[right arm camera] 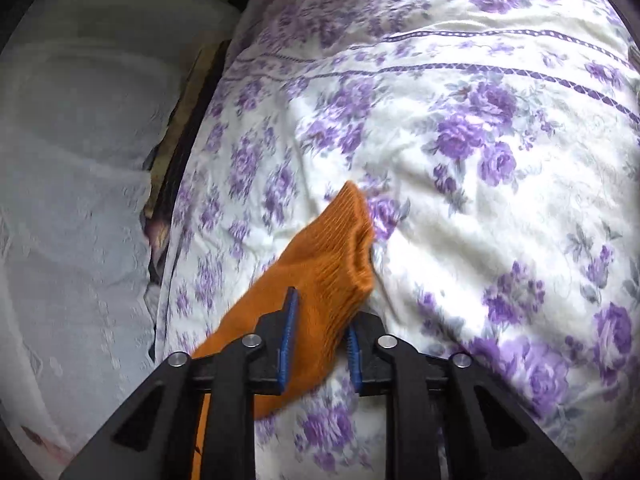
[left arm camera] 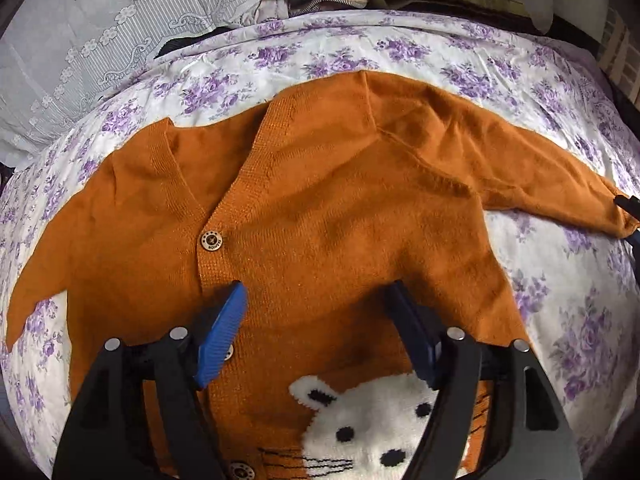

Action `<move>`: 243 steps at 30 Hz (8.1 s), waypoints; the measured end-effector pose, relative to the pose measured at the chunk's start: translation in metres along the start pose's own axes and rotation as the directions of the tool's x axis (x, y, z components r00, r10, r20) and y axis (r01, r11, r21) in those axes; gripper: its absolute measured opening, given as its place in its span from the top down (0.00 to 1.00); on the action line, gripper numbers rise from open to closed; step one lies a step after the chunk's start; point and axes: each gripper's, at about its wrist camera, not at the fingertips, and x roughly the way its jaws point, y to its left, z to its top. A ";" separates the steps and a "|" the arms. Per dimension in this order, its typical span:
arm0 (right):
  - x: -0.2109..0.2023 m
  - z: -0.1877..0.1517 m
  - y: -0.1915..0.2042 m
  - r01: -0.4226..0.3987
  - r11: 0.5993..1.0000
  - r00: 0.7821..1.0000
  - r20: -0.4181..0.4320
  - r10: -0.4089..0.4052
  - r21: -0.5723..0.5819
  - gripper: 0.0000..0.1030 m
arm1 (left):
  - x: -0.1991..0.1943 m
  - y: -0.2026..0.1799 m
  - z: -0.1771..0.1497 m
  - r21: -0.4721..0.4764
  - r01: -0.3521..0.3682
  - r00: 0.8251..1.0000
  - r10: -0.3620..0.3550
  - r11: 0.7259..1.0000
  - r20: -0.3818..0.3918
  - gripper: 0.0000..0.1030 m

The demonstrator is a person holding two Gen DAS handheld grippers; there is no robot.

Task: Fold small clothes
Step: 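Lift the held sleeve and lay it across the cardigan body, then release, then grasp the other sleeve cuff with the left tool, then fold the held sleeve across the cardigan body with the left tool, release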

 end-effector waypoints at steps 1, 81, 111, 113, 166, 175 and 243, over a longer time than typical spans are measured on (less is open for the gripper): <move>-0.001 0.000 0.005 -0.002 1.000 0.999 0.036 0.002 -0.017 0.88 | -0.004 0.002 0.005 -0.006 0.024 1.000 -0.024 1.000 -0.003 0.31; 0.005 -0.205 0.236 -0.275 0.663 0.960 -0.160 0.230 -0.696 0.93 | -0.008 0.253 -0.031 -0.433 0.034 0.993 0.018 0.901 0.117 0.04; 0.081 -0.344 0.242 -0.295 0.487 0.946 -0.324 0.026 -0.822 0.93 | -0.001 0.259 -0.025 -0.415 0.018 0.991 0.040 0.910 0.131 0.04; 0.090 -0.348 0.237 -0.290 0.485 0.942 -0.336 -0.009 -0.825 0.93 | -0.001 0.258 -0.025 -0.411 0.013 0.991 0.044 0.911 0.128 0.04; -0.008 -0.194 0.126 -0.225 0.573 0.968 -0.250 0.036 -0.788 0.75 | -0.018 0.246 -0.041 -0.352 0.037 0.999 -0.021 0.935 0.049 0.04; -0.019 -0.192 0.106 -0.262 0.619 0.962 -0.247 0.112 -0.740 0.71 | -0.017 0.393 -0.123 -0.812 0.259 0.966 -0.149 0.522 0.212 0.06; 0.025 -0.175 0.091 -0.309 0.752 0.932 -0.345 0.116 -0.582 0.67 | 0.010 0.056 0.069 -0.070 0.028 0.996 -0.021 0.997 0.092 0.93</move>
